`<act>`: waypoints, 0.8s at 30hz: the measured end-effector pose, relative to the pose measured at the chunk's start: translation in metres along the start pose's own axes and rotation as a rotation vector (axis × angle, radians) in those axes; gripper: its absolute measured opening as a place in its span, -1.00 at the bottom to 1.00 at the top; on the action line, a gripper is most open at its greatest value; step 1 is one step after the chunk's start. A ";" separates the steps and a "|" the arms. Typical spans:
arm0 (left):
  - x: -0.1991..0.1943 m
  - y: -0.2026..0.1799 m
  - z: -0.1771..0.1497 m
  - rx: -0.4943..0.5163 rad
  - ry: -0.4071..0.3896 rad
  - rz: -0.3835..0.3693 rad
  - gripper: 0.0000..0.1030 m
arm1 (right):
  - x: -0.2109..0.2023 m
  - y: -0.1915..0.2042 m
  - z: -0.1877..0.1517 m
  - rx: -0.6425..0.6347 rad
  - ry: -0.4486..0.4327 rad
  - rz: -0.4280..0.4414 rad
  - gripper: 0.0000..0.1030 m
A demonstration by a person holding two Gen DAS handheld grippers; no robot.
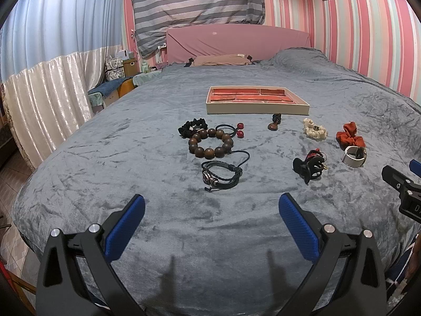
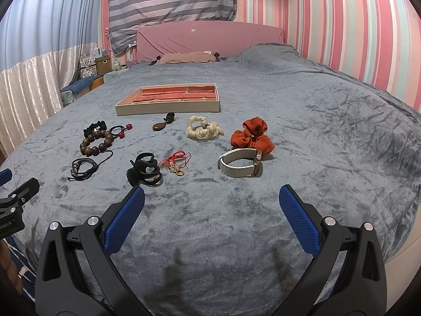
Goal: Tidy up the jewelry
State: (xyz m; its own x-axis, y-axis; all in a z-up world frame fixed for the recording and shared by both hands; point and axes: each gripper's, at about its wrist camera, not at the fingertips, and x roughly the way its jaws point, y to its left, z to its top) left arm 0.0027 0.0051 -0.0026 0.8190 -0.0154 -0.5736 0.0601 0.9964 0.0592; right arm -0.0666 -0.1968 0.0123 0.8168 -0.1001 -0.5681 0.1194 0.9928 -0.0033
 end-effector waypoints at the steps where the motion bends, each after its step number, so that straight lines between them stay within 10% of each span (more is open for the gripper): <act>1: 0.000 0.000 0.000 0.000 0.000 0.000 0.92 | 0.000 0.000 0.000 0.000 0.000 0.000 0.92; 24: 0.006 0.005 -0.006 -0.007 0.014 -0.006 0.92 | 0.007 0.000 -0.001 0.005 0.025 -0.005 0.92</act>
State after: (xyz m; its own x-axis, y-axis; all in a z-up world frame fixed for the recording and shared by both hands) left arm 0.0047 0.0104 -0.0105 0.8108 -0.0200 -0.5849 0.0605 0.9969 0.0498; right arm -0.0617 -0.1973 0.0074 0.8021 -0.1032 -0.5882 0.1263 0.9920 -0.0018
